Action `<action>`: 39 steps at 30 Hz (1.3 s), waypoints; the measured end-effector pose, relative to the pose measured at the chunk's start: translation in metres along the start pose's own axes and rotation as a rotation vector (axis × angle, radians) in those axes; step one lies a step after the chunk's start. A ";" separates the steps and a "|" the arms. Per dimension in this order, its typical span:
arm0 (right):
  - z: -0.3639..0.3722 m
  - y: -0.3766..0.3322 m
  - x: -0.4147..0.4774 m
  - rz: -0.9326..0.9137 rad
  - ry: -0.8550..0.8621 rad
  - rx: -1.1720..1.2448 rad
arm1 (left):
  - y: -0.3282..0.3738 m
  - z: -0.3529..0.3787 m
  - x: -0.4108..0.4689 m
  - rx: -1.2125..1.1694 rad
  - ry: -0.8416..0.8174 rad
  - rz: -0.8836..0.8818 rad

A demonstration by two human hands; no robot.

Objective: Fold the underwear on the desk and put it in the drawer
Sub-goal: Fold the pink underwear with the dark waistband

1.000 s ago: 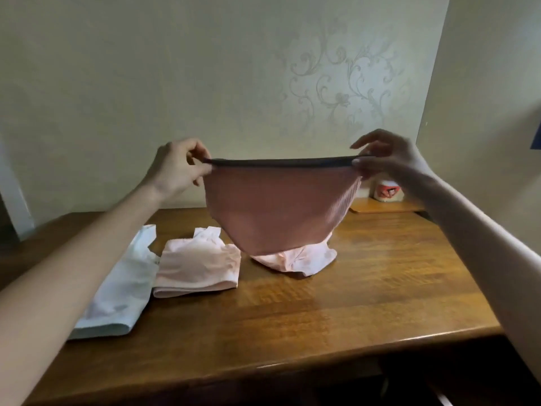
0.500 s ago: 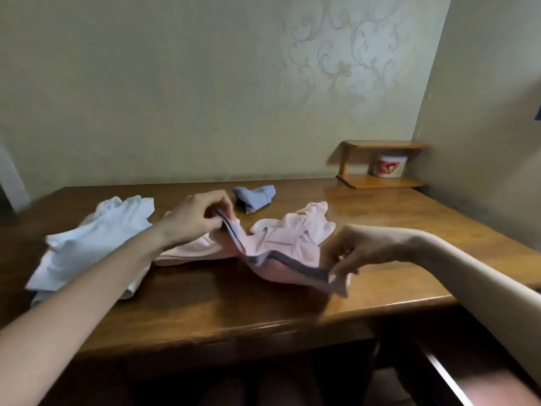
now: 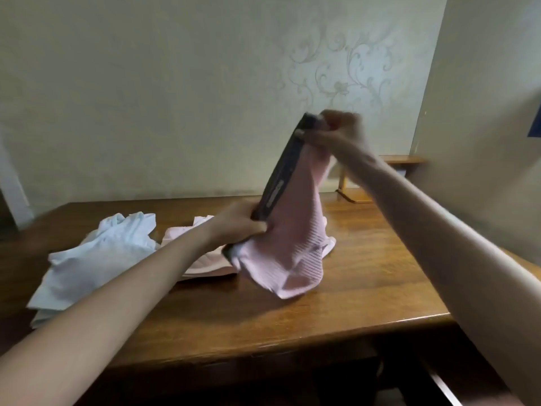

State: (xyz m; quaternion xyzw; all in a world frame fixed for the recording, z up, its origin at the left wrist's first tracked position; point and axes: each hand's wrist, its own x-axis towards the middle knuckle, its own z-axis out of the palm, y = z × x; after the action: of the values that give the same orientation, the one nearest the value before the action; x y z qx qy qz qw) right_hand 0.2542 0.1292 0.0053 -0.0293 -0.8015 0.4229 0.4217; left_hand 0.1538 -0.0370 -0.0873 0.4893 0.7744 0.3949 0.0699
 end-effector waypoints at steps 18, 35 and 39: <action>-0.015 0.180 -0.076 0.501 -0.207 -0.406 | -0.102 0.002 -0.004 0.458 0.185 -0.244; 0.014 0.078 -0.177 -0.428 -0.773 -0.580 | -0.034 0.044 -0.083 0.146 -0.299 0.200; 0.014 0.082 -0.112 0.064 -0.718 -0.344 | -0.050 0.016 -0.041 0.531 0.363 -0.193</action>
State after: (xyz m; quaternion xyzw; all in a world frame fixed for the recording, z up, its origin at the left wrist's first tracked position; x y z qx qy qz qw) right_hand 0.2914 0.1273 -0.1288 0.0252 -0.9558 0.2786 0.0904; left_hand 0.1476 -0.0723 -0.1438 0.3363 0.8929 0.2518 -0.1620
